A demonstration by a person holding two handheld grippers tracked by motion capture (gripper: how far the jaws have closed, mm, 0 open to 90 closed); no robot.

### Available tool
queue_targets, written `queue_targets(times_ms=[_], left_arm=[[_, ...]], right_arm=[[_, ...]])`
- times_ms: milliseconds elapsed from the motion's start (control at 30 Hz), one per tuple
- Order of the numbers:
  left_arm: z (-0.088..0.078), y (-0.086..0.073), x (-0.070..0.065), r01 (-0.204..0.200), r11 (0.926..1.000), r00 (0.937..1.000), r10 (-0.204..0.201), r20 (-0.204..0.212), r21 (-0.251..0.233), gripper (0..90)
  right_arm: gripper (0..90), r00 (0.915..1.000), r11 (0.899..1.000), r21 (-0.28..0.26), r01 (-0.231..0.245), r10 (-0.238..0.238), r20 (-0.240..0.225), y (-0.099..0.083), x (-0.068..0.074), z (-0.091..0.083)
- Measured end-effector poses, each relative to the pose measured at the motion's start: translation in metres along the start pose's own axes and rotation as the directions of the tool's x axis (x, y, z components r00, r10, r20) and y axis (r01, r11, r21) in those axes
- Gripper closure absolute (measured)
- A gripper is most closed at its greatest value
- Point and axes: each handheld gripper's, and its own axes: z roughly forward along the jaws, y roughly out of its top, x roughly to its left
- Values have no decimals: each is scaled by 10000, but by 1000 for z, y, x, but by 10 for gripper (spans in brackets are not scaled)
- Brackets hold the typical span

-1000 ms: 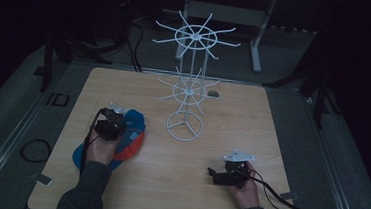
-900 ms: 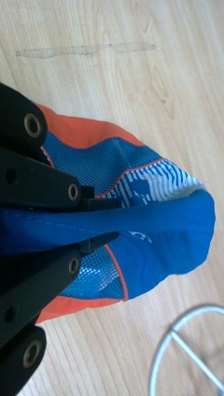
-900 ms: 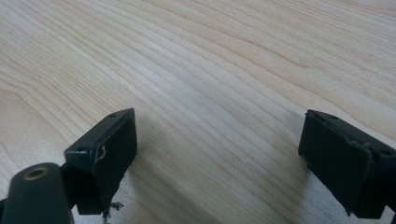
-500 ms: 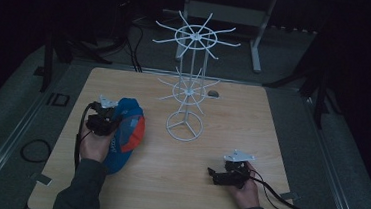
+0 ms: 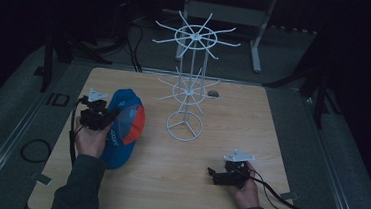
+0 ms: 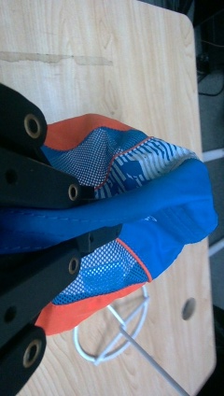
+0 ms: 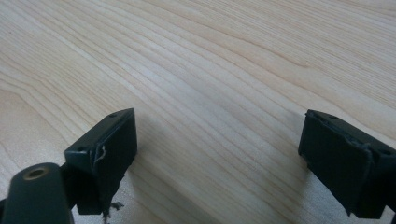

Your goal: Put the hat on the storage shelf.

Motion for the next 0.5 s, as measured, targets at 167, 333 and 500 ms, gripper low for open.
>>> queue_targets(times_ms=[167,333,500], left_arm=[[-7,8,5,170,9990,9996,-160,240,-406,898],[-13,19,10,341,9966,9987,-312,402,-755,898],[-18,26,12,356,9932,9981,-298,534,-1106,898]], right_arm=[[114,10000,10000,2,-2,2,-2,0,0,0],[114,10000,10000,1,-16,16,-2,0,0,0],[114,10000,10000,-10,-14,14,2,0,0,0]])
